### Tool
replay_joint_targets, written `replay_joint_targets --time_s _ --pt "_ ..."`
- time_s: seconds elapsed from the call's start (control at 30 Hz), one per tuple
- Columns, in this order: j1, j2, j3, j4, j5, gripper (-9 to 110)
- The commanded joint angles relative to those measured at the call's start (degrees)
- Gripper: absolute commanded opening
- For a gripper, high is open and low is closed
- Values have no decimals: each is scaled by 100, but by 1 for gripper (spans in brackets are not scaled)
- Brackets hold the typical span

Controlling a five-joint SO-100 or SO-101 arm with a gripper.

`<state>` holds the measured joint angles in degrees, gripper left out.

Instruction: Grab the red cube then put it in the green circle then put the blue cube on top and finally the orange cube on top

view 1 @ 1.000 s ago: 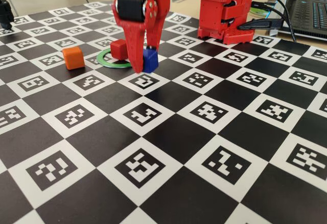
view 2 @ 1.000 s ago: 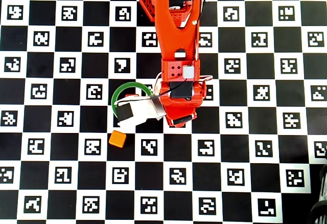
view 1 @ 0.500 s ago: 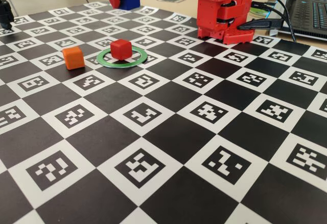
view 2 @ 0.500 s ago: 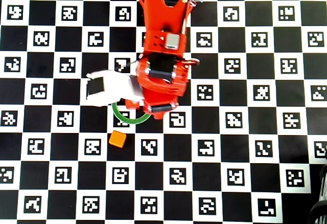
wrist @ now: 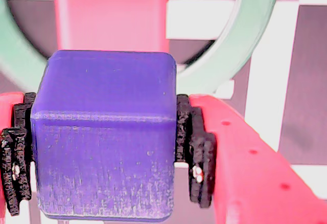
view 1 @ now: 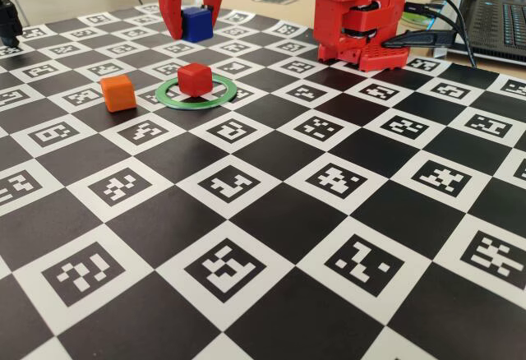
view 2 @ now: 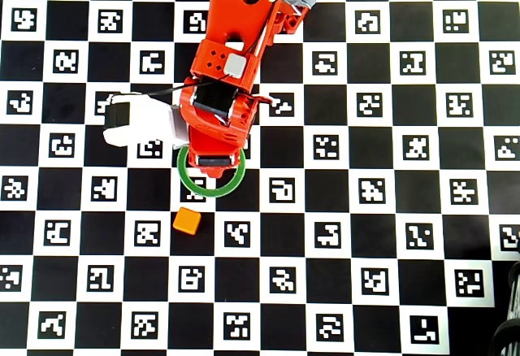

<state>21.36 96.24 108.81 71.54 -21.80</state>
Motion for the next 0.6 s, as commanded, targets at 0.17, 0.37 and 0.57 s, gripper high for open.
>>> replay_joint_targets --time_s 0.17,0.37,0.57 --pt "123 448 343 -659 -123 11" --pt "176 396 457 -879 -141 11" --pt "193 334 545 -976 -158 11"
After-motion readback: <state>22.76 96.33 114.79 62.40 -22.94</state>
